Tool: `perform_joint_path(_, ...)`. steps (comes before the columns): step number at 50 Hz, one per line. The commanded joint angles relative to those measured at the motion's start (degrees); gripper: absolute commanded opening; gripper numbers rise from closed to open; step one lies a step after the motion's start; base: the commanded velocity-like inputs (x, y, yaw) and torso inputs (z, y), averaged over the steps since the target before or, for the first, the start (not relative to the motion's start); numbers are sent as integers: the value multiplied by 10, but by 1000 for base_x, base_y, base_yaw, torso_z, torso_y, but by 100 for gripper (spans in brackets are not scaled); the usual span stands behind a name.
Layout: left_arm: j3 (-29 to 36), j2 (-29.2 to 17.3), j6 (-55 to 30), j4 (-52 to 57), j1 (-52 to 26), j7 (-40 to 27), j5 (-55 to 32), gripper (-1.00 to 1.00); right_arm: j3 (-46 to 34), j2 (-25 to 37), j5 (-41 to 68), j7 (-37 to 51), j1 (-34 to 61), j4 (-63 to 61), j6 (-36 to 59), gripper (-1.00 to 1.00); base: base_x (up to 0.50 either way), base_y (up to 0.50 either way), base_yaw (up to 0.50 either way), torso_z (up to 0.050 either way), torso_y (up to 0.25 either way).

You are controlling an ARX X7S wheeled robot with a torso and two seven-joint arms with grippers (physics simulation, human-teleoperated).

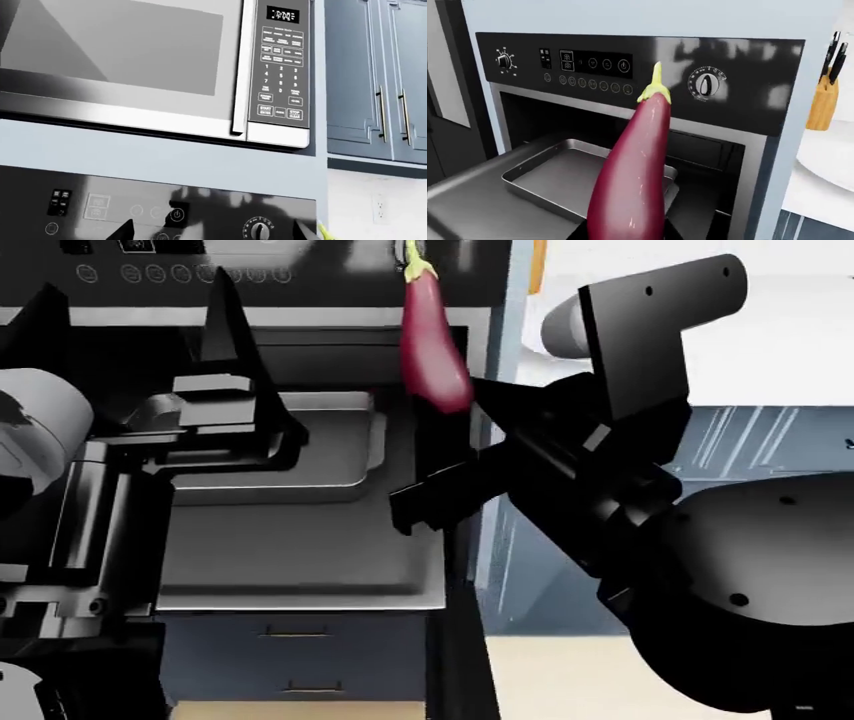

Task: Pick the eggplant from the top rack in the oven and place it on the plate on the counter.

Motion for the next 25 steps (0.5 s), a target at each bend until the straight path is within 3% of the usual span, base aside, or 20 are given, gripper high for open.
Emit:
perform_joint_path(1,6,-5,6,3,2,-5,1,100,0,1,-4,-3,5,0,-2,-100,289,-500,0,0,0)
perform_joint_path(17,15,-9,12,-3,-7,-9,0,100,-3,2,-4,-8,10,3,-7,-100,269,-500,0,0,0)
perform_joint_path(25,22,-8,17,-5,-4,-9,6,100,-6,3,5,-6,14,9,-12,-100,117,-500,0,0,0)
